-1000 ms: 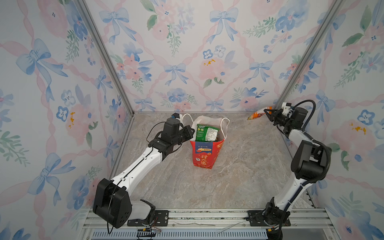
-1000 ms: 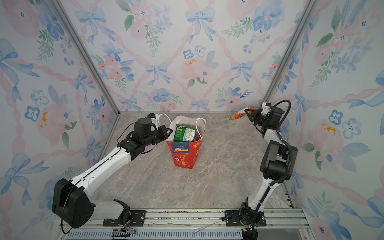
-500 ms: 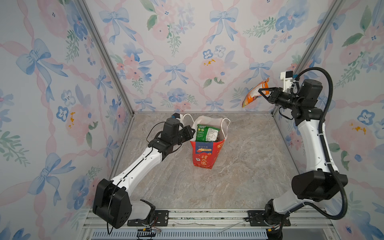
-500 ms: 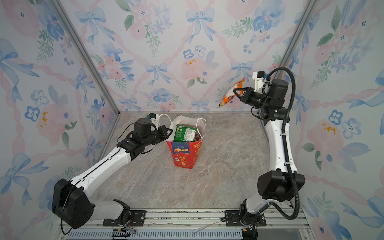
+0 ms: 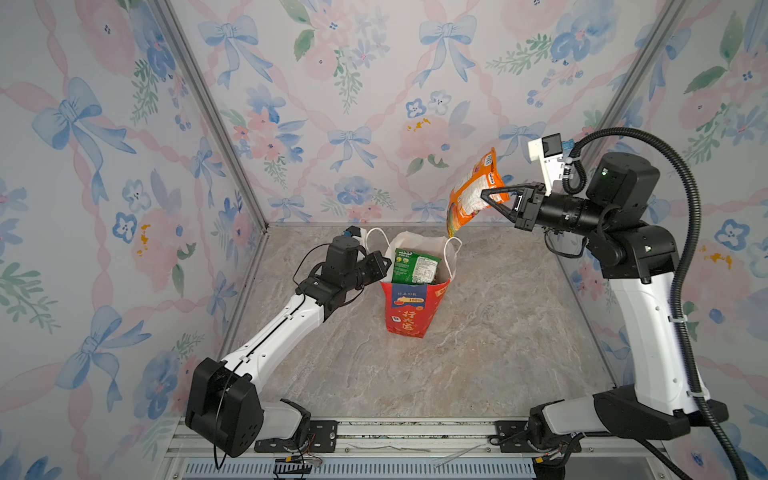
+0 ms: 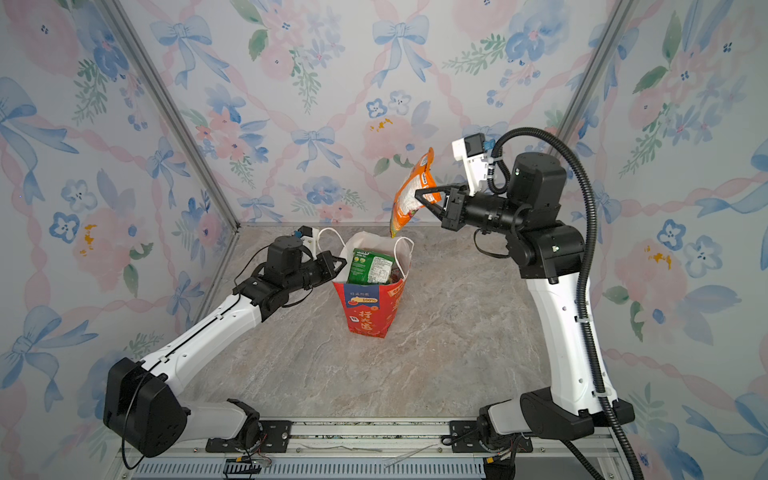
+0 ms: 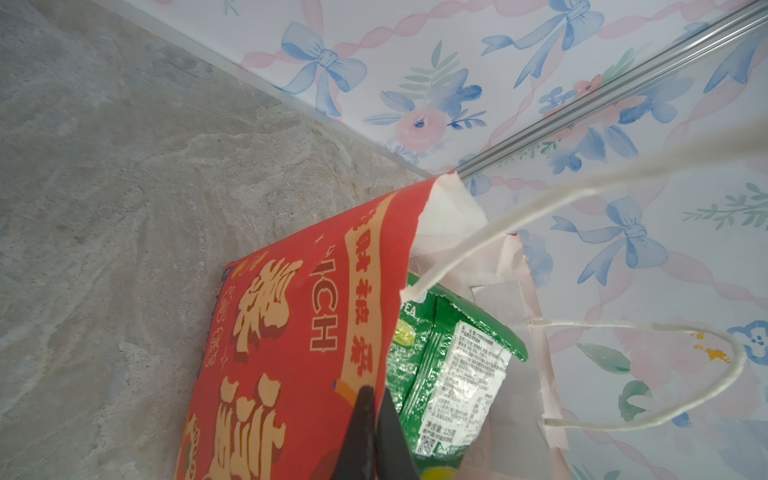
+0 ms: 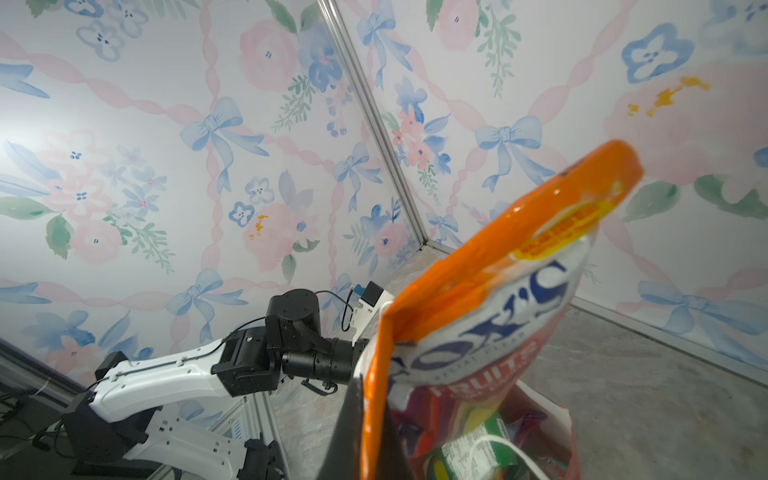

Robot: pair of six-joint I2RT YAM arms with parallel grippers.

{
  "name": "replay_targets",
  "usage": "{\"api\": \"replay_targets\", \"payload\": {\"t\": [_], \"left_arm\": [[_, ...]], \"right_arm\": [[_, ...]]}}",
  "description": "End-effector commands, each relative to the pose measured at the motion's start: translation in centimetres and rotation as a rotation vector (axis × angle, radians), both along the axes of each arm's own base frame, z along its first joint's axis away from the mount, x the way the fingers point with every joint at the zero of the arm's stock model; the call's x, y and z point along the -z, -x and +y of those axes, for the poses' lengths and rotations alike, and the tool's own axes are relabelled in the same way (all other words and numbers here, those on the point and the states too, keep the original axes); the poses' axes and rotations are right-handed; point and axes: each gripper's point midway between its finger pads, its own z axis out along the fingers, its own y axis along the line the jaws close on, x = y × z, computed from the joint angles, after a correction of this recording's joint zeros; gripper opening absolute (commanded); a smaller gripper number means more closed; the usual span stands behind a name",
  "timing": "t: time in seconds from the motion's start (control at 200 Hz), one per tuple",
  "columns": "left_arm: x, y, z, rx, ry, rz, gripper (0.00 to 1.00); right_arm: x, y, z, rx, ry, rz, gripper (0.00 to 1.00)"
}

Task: Place the snacks into the paper bag
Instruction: 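Carry the orange packet with the right gripper over the bag opening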

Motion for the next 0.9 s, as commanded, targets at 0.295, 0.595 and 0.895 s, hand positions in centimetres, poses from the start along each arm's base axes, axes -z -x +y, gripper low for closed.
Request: {"api": "replay_targets", "payload": {"t": [0.295, 0.595, 0.895], "left_arm": [[-4.7, 0.1, -0.2, 0.036, 0.067, -0.13, 0.0], [-4.7, 0.1, -0.1, 0.033, 0.07, -0.129, 0.0], [-4.5, 0.0, -0.1, 0.033, 0.07, -0.125, 0.0]], "right_arm": [[7.7, -0.1, 4.7, -0.012, 0.271, 0.091, 0.0], [12.6, -1.6, 6.8, -0.022, 0.396, 0.158, 0.0], [16.5, -2.6, 6.6, 0.043, 0.541, 0.19, 0.0]]}}
